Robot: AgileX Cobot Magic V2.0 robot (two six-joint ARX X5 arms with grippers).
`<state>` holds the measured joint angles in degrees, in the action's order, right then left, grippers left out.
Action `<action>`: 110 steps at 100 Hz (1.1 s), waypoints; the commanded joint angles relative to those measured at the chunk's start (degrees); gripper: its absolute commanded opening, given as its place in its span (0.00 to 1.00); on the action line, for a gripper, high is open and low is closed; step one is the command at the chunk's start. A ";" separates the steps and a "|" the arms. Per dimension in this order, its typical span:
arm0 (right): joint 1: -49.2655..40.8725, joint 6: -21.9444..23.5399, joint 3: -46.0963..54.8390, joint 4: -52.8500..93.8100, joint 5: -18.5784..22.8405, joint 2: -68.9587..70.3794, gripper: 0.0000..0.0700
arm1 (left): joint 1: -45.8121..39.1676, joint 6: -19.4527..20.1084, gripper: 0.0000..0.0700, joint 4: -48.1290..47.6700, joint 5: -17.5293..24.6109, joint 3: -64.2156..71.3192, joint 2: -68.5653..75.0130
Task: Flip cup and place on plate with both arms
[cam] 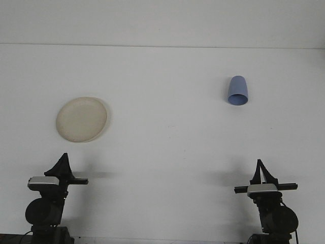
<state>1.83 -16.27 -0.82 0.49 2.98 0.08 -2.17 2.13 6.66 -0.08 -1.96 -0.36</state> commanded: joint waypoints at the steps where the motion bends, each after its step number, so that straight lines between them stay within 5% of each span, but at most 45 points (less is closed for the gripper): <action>1: 0.02 -0.20 0.09 -0.94 -0.02 -0.02 0.00 | 0.00 -0.26 0.02 0.72 -0.13 1.16 0.07; 74: 0.02 0.59 0.09 -2.82 0.28 -0.02 0.00 | 0.00 -0.24 0.02 0.72 -0.13 1.16 0.07; 87: 0.02 10.40 0.09 -4.52 0.39 -0.02 0.00 | 0.00 -0.24 0.02 0.72 -0.13 1.16 0.07; 100: 0.02 25.33 0.09 -5.60 -0.66 -0.02 0.00 | 0.00 -0.26 0.02 0.74 -0.13 1.16 0.07; 110: 0.07 29.68 -1.27 -6.21 -1.62 0.04 0.00 | 0.00 -0.24 0.02 0.72 -0.13 1.16 0.07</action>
<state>1.85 4.14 -0.89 -5.23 2.24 0.08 -2.17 2.13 6.66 -0.08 -1.96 -0.36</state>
